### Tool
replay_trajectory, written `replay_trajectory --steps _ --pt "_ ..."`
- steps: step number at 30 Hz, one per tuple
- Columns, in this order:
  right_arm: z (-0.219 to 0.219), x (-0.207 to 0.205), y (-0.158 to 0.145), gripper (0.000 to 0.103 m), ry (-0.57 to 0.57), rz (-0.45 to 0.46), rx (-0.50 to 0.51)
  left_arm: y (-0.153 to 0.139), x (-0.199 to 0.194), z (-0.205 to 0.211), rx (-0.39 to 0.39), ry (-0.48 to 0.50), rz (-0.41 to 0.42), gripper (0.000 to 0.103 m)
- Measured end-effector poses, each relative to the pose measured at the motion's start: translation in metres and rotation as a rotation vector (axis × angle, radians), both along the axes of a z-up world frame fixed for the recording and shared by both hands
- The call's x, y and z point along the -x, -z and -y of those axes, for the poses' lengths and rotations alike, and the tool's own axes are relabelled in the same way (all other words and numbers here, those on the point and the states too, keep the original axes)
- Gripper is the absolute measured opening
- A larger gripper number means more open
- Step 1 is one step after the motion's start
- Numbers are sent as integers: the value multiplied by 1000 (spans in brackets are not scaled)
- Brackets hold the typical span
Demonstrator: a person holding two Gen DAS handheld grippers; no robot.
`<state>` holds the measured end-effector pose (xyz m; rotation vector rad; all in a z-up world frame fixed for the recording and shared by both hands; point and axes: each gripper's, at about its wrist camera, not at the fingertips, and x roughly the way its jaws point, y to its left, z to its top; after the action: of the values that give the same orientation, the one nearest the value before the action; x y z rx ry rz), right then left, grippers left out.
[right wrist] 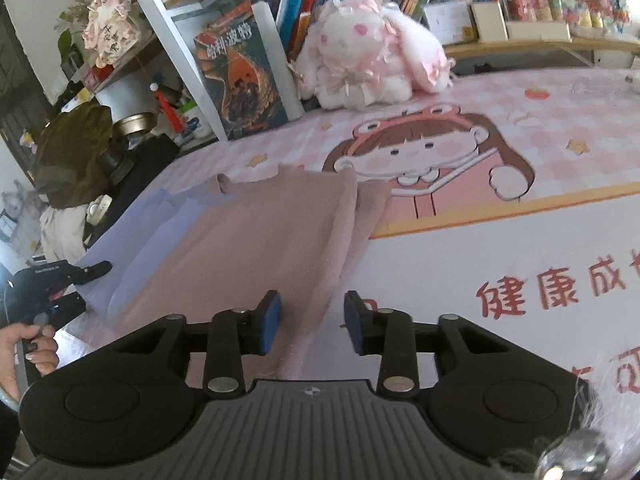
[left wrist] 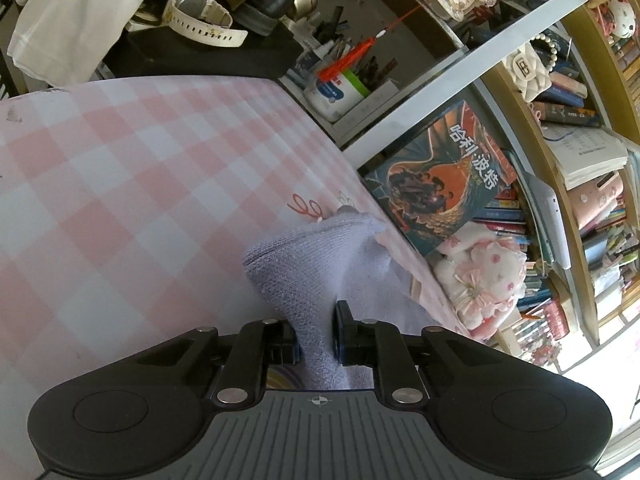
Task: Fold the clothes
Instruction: 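Lift the lavender half with the left gripper and fold it over the pink half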
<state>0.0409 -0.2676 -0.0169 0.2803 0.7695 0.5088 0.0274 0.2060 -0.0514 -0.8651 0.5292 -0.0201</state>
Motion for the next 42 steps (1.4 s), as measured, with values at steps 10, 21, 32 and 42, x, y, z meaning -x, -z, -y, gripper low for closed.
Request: replay_trajectory --steps 10,21,32,42 --pt "1 4 12 19 -17 23 -35 -46 4 27 -156 23 55 12" --pt "3 4 14 19 -23 33 -43 -139 17 153 -485 258 294 12" --pt "7 1 15 19 -39 16 -64 -64 52 322 -1094 696 208 38" --pt "13 1 13 20 -39 -19 -85 -72 95 317 -1043 842 311 62"
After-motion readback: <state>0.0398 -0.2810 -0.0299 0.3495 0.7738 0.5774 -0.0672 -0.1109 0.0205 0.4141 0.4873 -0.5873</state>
